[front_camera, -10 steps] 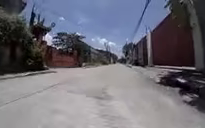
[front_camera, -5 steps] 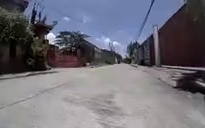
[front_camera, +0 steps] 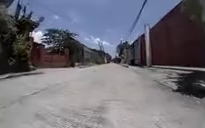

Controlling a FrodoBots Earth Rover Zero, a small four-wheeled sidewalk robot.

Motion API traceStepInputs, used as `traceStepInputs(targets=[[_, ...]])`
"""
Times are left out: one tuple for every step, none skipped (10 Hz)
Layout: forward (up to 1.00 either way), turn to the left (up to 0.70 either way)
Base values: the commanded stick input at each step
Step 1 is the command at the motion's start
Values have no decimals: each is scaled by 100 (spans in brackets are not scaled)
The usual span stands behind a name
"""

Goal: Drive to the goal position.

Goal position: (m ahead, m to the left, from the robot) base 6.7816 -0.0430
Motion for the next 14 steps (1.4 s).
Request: traceStepInputs(targets=[[100, -26], [100, -26], [100, -26], [100, -26], [100, -26], [100, -26], [100, -16], [100, 8], [100, 14], [100, 14], [100, 14], [100, 14], [100, 12], [100, -26]])
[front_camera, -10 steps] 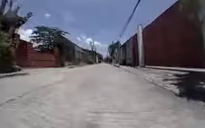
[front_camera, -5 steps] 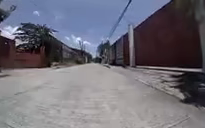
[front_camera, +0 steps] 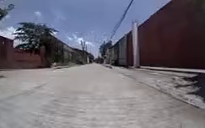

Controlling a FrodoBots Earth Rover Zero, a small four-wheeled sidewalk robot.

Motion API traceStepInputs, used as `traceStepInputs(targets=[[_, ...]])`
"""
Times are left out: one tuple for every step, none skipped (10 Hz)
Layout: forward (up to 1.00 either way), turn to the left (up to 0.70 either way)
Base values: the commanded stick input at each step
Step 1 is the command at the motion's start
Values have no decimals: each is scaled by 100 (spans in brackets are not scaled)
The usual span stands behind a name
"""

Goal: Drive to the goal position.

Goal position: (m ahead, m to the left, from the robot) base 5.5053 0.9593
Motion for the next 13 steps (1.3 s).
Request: traceStepInputs(targets=[[100, -26], [100, -26], [100, -26], [100, -26], [100, -21], [100, 0], [100, 14], [100, 14], [100, 14], [100, 14], [100, 14], [100, 14], [100, 14]])
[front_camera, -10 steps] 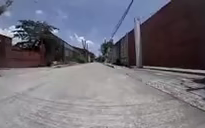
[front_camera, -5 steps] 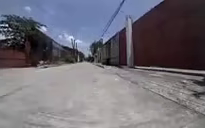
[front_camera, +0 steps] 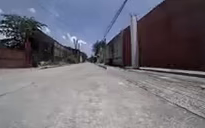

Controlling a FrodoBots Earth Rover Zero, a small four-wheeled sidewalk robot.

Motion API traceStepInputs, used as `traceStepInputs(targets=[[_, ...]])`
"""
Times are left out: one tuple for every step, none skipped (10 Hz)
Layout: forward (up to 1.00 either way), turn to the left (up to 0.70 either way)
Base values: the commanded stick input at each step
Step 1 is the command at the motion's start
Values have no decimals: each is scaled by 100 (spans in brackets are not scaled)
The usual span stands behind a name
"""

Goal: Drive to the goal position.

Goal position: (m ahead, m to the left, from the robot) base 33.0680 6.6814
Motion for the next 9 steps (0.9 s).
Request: traceStepInputs(targets=[[100, 14], [100, 14], [100, 14], [100, 14], [100, 14], [100, 14], [100, 14], [100, 14], [100, 14]])
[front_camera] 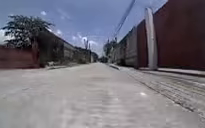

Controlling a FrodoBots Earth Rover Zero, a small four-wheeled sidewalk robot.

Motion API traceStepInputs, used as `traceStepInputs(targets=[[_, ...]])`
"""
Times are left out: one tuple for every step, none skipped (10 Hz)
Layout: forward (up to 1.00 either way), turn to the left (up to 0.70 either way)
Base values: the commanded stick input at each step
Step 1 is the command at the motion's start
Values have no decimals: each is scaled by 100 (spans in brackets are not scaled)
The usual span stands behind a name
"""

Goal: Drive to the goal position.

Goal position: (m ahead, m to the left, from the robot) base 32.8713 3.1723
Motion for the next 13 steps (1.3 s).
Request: traceStepInputs(targets=[[100, 14], [100, 14], [100, 14], [100, 14], [100, 14], [100, 14], [100, 13], [100, -26], [100, -26], [100, -26], [100, -26], [100, 2], [100, 14]])
